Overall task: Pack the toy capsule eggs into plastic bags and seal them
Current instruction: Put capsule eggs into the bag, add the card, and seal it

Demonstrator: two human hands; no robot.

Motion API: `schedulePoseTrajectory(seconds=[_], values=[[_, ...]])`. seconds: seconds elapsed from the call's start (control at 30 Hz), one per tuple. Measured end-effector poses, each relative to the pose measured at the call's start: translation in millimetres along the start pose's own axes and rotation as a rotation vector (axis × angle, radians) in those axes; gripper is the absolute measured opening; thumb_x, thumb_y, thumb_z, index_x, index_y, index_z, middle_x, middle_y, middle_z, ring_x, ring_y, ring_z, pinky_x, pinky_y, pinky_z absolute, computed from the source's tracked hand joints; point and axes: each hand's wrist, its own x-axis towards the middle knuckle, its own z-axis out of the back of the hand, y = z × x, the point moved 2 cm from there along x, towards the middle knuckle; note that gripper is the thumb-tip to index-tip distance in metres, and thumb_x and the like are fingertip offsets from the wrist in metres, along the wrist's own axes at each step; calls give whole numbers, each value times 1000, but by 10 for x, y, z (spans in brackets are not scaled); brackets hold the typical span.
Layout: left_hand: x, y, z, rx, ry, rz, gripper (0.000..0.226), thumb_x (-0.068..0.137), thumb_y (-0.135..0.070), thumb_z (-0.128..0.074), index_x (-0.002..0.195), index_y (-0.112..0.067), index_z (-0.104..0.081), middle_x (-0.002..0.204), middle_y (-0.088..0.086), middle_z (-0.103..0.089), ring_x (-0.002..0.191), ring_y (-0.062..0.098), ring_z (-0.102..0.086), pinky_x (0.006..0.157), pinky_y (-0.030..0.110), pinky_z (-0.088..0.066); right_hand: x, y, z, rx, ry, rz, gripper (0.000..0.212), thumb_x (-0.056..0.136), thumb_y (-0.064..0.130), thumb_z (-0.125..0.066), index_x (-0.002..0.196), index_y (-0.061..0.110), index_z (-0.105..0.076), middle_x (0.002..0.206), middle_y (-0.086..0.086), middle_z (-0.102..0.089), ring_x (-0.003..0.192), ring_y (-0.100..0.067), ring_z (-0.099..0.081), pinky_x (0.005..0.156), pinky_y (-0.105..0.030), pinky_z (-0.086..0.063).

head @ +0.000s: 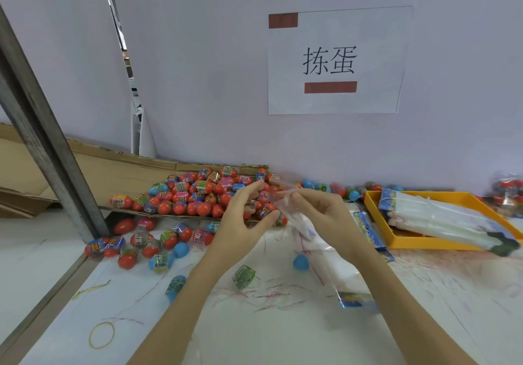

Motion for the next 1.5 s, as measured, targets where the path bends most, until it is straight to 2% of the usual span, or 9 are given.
schedulePoseTrajectory(seconds=[0.23, 0.4, 0.6, 0.73, 0.93, 1.03, 1.13, 1.33, 1.5], values=[[4, 18, 56, -64, -205, -20, 6, 94, -24, -76, 98, -23, -72, 93, -13, -74, 94, 7, -70, 87, 24, -57, -22, -105, -165, -30, 24, -87, 27, 108, 24, -52, 122, 24, -75, 106, 16, -77, 101, -1, -69, 86, -19, -55], [34, 10, 199, -116, -389, -47, 7, 102, -22, -67, 98, -26, -71, 86, -12, -75, 84, 8, -71, 76, 15, -53, -9, -122, -129, 21, -195, -119, 30, 111, 26, -43, 118, 19, -71, 100, 11, -77, 96, -5, -71, 81, -21, -57], [28, -24, 203, -54, -347, -163, 12, 106, -36, -55, 101, -36, -67, 70, 1, -62, 52, 23, -54, 51, 37, -49, -37, 39, -201, 330, -56, -78, 44, 104, 52, -44, 130, 26, -66, 112, -1, -77, 105, -19, -73, 87, -30, -59], [12, -26, 150, 81, -263, -210, 17, 102, -51, -54, 104, -40, -67, 67, -3, -62, 51, 20, -55, 49, 43, -49, -36, 67, -226, 292, -92, -30, 40, 102, 35, -63, 141, 37, -54, 102, -2, -76, 100, -17, -74, 90, -32, -60], [13, -19, 75, -55, -150, -24, 29, 94, -57, -69, 113, -35, -67, 81, -10, -68, 70, 7, -64, 65, 19, -51, -36, 2, -217, 257, -222, -33, 36, 100, 1, -63, 120, 30, -62, 85, -13, -75, 78, -29, -76, 68, -42, -65], [4, -41, 27, -216, -21, 64, 43, 87, -31, -84, 124, -25, -63, 94, 2, -77, 87, 21, -74, 81, 26, -60, -23, -38, -188, 136, -255, -7, 27, 101, 3, -62, 111, 26, -67, 85, -8, -76, 76, -27, -76, 70, -48, -65], [4, -61, 41, -272, -40, 93, 35, 92, -12, -79, 123, -18, -65, 93, 8, -78, 77, 23, -75, 72, 32, -63, -18, -47, -187, 26, -241, 12, 17, 100, 12, -66, 111, 24, -72, 84, 3, -77, 76, -17, -74, 71, -38, -62], [-11, -24, 67, 162, 12, -117, 27, 103, -3, -62, 125, -16, -69, 89, -9, -74, 71, 3, -64, 68, 20, -54, -38, -52, -215, -311, -124, 21, 20, 84, 38, -83, 97, 26, -75, 115, 5, -58, 117, -10, -52, 99, -24, -44], [-7, -69, 68, 229, -40, -223, 27, 98, -8, -72, 125, -11, -70, 92, -9, -70, 83, -1, -65, 75, 13, -52, -47, -6, -195, -468, -152, 132, 17, 80, 34, -87, 87, 19, -82, 101, 3, -57, 102, -14, -51, 89, -20, -42]])
